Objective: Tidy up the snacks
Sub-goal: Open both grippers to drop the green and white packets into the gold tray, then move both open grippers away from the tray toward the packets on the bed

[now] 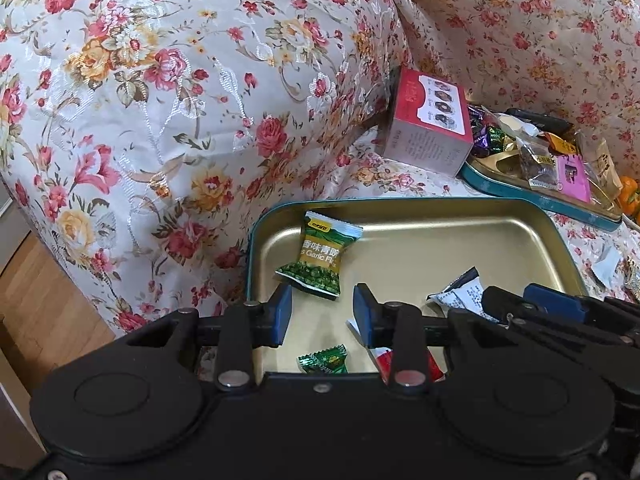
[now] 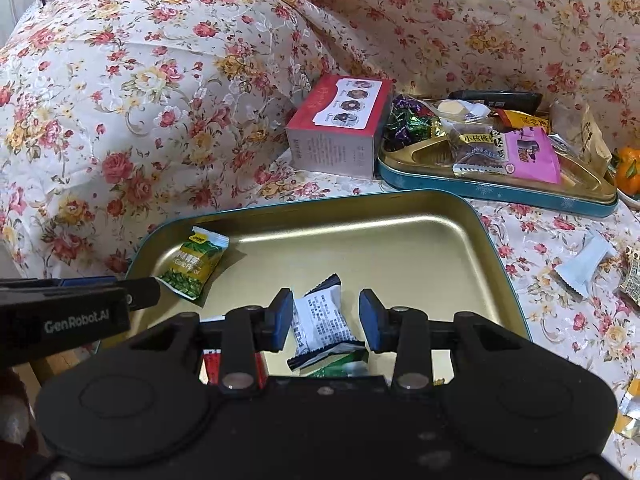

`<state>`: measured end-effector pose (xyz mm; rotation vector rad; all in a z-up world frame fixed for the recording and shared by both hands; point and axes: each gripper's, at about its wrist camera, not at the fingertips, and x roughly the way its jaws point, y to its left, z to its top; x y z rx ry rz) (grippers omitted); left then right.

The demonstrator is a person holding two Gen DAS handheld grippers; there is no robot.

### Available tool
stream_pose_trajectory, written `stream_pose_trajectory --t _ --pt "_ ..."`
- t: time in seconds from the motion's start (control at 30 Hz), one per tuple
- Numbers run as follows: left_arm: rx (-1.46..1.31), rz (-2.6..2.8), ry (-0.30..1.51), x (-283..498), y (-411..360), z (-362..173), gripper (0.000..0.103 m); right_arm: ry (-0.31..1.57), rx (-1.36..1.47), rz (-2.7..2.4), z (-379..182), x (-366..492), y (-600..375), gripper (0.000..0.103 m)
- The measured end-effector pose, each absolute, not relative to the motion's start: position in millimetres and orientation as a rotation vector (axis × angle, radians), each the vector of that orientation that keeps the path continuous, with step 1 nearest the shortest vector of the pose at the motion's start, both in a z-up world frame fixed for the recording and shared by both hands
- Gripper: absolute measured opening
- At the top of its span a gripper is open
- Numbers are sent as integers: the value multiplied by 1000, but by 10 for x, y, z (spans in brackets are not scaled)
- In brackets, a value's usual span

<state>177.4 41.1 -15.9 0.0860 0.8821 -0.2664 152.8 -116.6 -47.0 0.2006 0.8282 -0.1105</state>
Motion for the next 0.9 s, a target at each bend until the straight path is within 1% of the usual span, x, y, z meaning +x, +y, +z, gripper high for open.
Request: stream_pose_trajectory --t 0.27,0.53,0.9 --pt "99 -268 880 1735 372 -140 44 820 200 -116 -397 1381 -1139 39" --pt "139 -297 846 1577 251 -82 44 780 209 -149 -211 1145 -1185 39" --pt "217 -412 806 1214 -66 -30 44 756 236 -248 -115 458 -1560 39"
